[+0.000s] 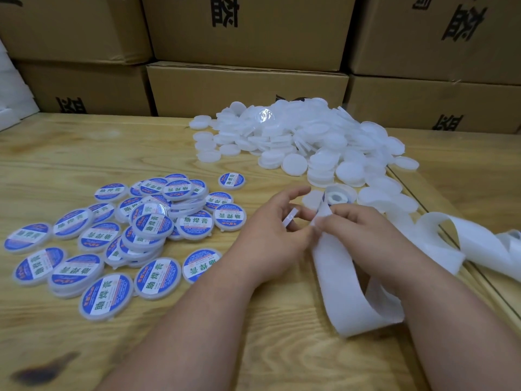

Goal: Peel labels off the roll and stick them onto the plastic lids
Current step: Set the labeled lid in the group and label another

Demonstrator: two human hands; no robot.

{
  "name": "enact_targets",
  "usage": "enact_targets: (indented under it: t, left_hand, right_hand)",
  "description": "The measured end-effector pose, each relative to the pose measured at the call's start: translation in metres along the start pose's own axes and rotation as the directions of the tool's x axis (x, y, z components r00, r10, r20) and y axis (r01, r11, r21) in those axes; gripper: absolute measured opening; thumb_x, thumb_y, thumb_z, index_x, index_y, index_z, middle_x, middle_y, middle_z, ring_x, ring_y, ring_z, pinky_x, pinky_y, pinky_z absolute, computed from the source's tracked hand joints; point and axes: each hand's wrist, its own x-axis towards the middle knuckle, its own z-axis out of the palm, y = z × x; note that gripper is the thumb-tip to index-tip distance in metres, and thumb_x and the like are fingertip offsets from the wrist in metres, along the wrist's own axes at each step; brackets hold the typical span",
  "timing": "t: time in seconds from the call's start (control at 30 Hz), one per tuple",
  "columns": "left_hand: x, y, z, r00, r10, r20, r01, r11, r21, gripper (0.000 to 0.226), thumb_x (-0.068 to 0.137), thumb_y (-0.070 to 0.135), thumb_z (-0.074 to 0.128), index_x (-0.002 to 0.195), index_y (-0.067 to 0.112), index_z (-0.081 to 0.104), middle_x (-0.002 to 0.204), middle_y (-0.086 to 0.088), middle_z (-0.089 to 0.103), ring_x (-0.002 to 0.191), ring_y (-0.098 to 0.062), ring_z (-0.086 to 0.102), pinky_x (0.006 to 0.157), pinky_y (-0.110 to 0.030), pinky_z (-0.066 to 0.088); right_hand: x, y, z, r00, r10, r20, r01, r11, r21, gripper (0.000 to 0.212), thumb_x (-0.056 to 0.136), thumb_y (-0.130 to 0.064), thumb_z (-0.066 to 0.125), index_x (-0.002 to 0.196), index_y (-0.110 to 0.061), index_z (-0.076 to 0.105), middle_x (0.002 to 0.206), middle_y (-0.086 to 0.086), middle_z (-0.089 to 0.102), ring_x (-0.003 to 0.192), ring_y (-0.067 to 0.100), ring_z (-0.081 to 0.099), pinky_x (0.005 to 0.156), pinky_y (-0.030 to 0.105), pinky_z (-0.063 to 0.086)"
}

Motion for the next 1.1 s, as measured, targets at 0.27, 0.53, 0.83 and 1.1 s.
enact_targets:
  t: [0.27, 0.53, 0.83, 1.1]
  left_hand:
    - [0.0001, -0.0011, 0.0013, 0.996, -0.026, -0.083, 0.021, 0.998, -0.061, 0.036, 0.094, 0.02, 0.067, 0.123, 0.041, 0.064, 0.104, 0.017, 0.071, 0.077, 0.007, 0.06, 0.062, -0.002, 0.044]
    - [-0.0019, 0.0023, 0.0, 0.999, -0.001, -0.039, 0.001, 1.0, 0.002, 0.05, 0.085, 0.026, 0.08, 0.125, 0.049, 0.059, 0.096, 0.028, 0.068, 0.066, 0.006, 0.058, 0.059, -0.009, 0.045]
    - [-0.003, 0.0024, 0.0016, 0.989, -0.043, -0.143, 0.05, 0.997, 0.05, 0.021, 0.078, 0.042, 0.084, 0.09, 0.04, 0.066, 0.073, 0.016, 0.067, 0.058, 0.003, 0.056, 0.052, -0.011, 0.042]
    - [-0.0039, 0.0049, 0.0011, 0.991, -0.013, -0.136, 0.019, 0.999, 0.038, 0.006, 0.085, 0.036, 0.078, 0.09, 0.037, 0.075, 0.09, 0.021, 0.073, 0.08, -0.006, 0.067, 0.061, -0.008, 0.047]
  right_hand:
    - [0.0031, 0.0043, -0.0007, 0.997, -0.041, -0.064, 0.039, 0.998, -0.042, 0.025, 0.08, -0.018, 0.055, 0.092, -0.033, 0.071, 0.06, -0.003, 0.052, 0.054, 0.013, 0.044, 0.057, 0.029, 0.035]
    - [-0.0017, -0.0015, -0.0007, 0.997, -0.064, -0.035, 0.062, 0.997, -0.042, 0.012, 0.086, -0.027, 0.069, 0.088, -0.017, 0.075, 0.094, 0.012, 0.075, 0.089, 0.035, 0.067, 0.079, 0.046, 0.051]
    - [0.0016, 0.0054, -0.0034, 0.991, -0.114, -0.072, 0.111, 0.993, -0.049, 0.009, 0.09, -0.02, 0.068, 0.087, -0.018, 0.075, 0.096, 0.018, 0.072, 0.074, 0.024, 0.061, 0.069, 0.04, 0.047]
    - [0.0001, 0.0036, -0.0022, 0.98, -0.193, -0.054, 0.19, 0.981, -0.049, 0.017, 0.08, -0.032, 0.062, 0.09, -0.028, 0.076, 0.085, 0.009, 0.07, 0.064, 0.009, 0.054, 0.061, 0.03, 0.045]
